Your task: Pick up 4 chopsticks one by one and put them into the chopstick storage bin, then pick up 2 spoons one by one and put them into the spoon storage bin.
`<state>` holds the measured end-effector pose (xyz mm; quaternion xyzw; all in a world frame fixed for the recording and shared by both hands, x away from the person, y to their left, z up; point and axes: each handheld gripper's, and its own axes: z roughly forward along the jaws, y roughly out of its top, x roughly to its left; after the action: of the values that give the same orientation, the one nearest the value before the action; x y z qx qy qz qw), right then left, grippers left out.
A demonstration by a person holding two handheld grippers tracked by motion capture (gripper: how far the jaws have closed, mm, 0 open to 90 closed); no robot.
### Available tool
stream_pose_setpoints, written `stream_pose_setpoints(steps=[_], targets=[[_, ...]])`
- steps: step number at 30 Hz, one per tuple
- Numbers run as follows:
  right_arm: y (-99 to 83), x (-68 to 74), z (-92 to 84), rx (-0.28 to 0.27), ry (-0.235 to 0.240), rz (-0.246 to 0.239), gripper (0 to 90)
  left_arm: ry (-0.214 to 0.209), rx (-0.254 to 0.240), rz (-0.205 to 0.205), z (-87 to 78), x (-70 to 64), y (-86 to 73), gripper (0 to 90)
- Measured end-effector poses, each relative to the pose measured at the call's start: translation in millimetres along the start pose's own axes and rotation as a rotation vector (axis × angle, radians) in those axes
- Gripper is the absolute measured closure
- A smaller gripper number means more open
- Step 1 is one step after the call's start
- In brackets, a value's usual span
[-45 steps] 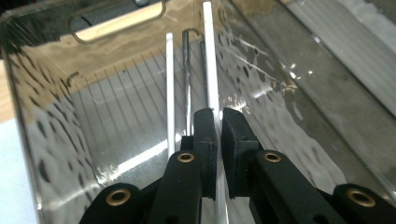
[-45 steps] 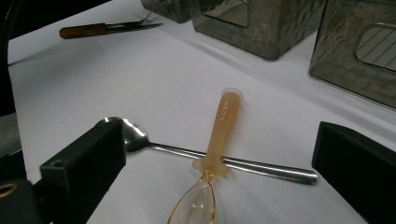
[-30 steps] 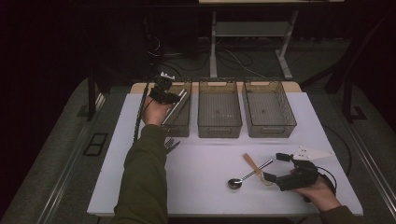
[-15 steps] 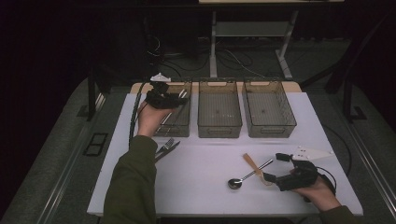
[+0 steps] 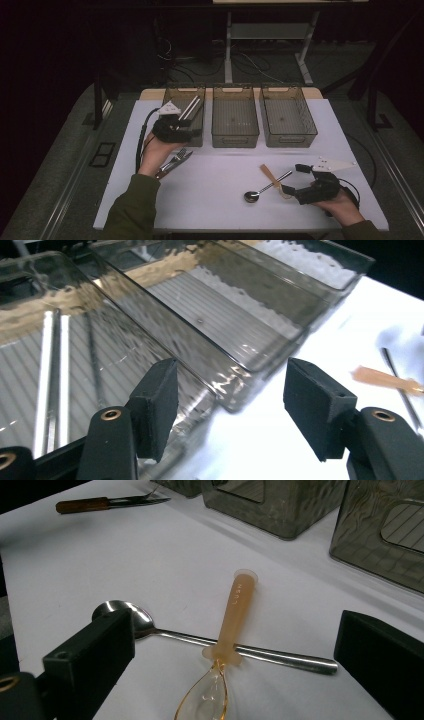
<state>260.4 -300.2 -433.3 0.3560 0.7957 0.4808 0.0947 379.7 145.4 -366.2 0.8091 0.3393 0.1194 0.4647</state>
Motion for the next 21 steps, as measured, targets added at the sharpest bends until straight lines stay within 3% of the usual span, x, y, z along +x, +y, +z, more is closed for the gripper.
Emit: stream_pose_setpoints(steps=[4, 14, 21], targets=[[-0.1, 0.1, -0.3, 0.000, -0.001, 0.002, 2.8, 0.008, 0.022, 0.008, -2.9, -6.5, -14.0, 35.0], [0.0, 0.0, -1.7, -0.007, -0.001, 0.002, 2.8, -0.020, -0.055, 0.026, -21.5, -27.8, -38.4, 29.8], [0.5, 2.4, -2.7, -0.011, 0.002, -0.005, 2.8, -0.034, -0.036, 0.070, -25.2, -42.1, -61.2, 24.2]])
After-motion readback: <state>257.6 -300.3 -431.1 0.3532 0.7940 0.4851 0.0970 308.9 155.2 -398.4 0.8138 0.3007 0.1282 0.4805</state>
